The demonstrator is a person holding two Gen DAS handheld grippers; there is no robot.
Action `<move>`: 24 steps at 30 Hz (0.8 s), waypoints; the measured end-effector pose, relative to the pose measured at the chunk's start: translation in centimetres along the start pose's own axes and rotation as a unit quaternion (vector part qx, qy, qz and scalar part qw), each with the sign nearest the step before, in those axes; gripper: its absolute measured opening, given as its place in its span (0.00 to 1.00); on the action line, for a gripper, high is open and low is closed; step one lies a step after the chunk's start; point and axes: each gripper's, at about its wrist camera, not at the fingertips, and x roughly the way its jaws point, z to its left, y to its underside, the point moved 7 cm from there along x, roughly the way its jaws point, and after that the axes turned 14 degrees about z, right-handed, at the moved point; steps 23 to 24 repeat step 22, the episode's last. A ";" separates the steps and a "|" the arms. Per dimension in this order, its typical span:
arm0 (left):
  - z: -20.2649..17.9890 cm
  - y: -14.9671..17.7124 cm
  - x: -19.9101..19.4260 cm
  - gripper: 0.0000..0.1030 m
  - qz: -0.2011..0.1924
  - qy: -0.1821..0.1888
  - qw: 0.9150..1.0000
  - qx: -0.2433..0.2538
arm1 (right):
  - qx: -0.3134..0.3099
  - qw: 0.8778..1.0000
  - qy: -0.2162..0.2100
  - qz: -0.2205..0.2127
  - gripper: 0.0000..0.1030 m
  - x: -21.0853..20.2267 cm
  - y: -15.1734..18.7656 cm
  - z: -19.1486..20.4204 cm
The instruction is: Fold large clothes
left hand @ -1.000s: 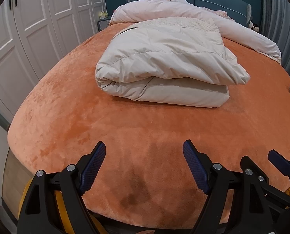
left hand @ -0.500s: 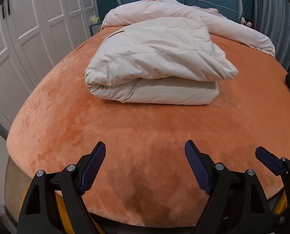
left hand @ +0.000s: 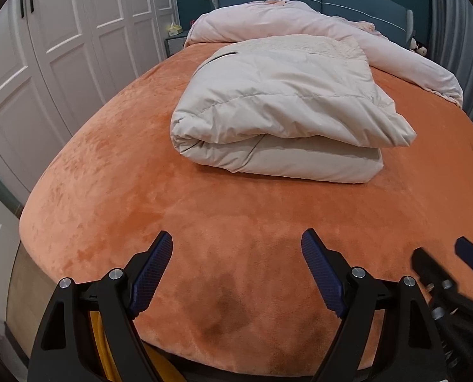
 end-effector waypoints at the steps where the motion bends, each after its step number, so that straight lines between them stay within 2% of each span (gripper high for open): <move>1: -0.1 0.0 -0.1 0.79 0.000 0.001 1.000 0.002 | -0.006 1.000 0.000 0.001 0.65 0.1 0.1 0.3; 24: -0.2 0.0 0.1 0.75 0.002 -0.007 1.000 0.007 | 0.008 1.000 -0.001 0.005 0.65 0.3 0.6 0.6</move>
